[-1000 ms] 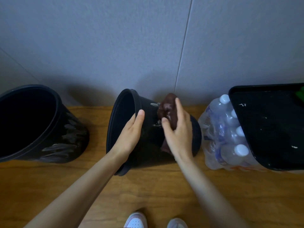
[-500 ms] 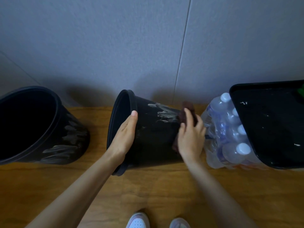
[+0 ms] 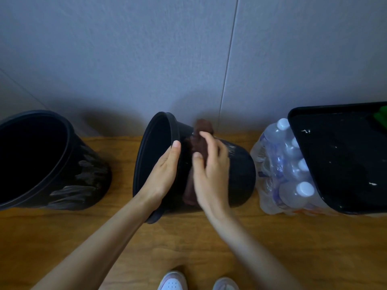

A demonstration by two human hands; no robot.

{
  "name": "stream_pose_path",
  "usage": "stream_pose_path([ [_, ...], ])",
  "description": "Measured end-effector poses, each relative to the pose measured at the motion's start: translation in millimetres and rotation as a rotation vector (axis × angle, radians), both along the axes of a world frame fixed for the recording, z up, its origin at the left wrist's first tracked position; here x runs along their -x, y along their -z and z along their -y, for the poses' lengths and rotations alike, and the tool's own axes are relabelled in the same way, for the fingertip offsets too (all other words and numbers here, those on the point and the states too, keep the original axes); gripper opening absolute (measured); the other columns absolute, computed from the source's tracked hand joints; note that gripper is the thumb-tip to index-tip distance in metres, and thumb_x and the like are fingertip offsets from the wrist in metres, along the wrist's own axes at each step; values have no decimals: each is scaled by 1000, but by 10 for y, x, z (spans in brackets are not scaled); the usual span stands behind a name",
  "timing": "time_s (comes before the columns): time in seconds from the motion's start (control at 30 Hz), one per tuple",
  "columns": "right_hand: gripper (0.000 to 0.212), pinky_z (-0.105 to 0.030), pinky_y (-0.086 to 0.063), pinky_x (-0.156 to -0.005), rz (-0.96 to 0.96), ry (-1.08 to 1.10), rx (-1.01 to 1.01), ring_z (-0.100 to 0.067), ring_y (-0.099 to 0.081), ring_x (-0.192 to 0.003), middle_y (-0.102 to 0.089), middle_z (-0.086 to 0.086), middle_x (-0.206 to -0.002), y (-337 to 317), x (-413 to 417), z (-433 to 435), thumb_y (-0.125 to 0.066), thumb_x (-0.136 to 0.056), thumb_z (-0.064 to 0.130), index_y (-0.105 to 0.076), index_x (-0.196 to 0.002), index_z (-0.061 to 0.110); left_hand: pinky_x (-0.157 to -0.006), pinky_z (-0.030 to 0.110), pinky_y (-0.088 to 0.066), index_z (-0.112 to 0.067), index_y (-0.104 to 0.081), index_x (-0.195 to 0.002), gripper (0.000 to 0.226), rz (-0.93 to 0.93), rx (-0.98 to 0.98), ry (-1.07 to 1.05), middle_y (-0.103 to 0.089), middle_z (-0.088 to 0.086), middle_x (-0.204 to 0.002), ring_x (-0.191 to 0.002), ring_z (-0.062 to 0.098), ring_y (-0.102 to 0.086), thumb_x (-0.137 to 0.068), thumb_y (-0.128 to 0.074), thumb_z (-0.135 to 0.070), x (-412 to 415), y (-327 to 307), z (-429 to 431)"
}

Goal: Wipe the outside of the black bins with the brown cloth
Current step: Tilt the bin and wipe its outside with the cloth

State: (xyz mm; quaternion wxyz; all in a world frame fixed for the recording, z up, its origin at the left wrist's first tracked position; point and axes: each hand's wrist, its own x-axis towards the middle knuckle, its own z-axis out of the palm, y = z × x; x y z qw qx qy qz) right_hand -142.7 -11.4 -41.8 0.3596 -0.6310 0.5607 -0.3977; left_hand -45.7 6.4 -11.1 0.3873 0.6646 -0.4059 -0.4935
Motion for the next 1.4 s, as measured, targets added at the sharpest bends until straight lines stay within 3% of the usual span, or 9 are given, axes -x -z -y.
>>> stream_pose_path([
  [0.13,49,-2,-28,-91,75,-26,-2,-5,-32,-125,-28,4,-142,-75,-217,-173,-28,-92,40,-27,-141,34,-85,21,-51,-26,-55,-122,48,21,22,44,-65,-5,-107,-95,2,-63,-96,-21,-48,-8,37,26],
  [0.27,49,-26,-41,-95,-218,37,147,-18,-35,-128,-32,-6,-144,120,-105,-6,-31,-94,34,-25,-142,31,-78,15,-43,-44,-55,-101,36,-8,-34,11,-63,-18,-98,-87,-6,-61,-95,-21,-51,9,-35,52],
  [0.4,48,-32,-39,-92,-334,162,-76,-26,-33,-130,-32,-9,-145,478,374,425,-40,-97,26,-28,-143,31,-92,19,-27,-35,-44,-120,35,-50,-62,-89,-46,-30,-87,-84,-8,-46,-96,-21,-48,-6,-64,27],
  [0.57,47,-50,-31,-105,-378,230,-318,-33,-20,-139,-23,-13,-151,762,894,633,-34,-99,25,-24,-146,29,-85,11,-31,-32,-45,-125,41,-32,-64,-23,-49,-29,-103,-99,-8,-45,-95,-23,-50,-6,-31,-11],
  [0.7,47,-37,-38,-96,-293,160,-255,-28,-25,-136,-23,-8,-149,546,695,521,-38,-99,23,-27,-144,31,-92,11,-27,-33,-45,-126,38,-4,-40,-10,-46,-29,-97,-104,-12,-41,-96,-24,-45,-13,-37,-42],
  [0.8,46,-22,-31,-87,-172,3,-107,-19,-29,-130,-27,-3,-145,221,336,330,-41,-98,24,-31,-142,33,-63,-8,-35,-38,-51,-94,24,-17,-25,24,-52,-25,-89,-71,-25,-53,-98,-27,-36,-29,-37,-64],
  [1.03,49,-22,-36,-93,-168,-167,162,-15,-33,-127,-28,-2,-143,28,80,163,-40,-98,25,-27,-144,32,-66,6,-46,-22,-59,-101,30,-24,39,126,-65,-5,-92,-79,-2,-64,-97,-32,-34,-70,22,-37],
  [1.23,48,-36,-48,-88,-332,46,-120,-26,-38,-126,-28,-8,-145,511,579,498,-38,-98,25,-26,-143,35,-70,-5,-39,-36,-55,-100,25,7,56,135,-62,-19,-96,-85,-19,-57,-97,-30,-34,-137,-16,-32],
  [1.4,47,-46,-32,-105,-331,139,-324,-28,-26,-136,-27,-10,-148,689,931,605,-34,-100,22,-26,-145,31,-70,1,-43,-31,-58,-100,27,-33,59,202,-65,-15,-95,-87,-10,-61,-95,-32,-36,-80,-24,-8],
])
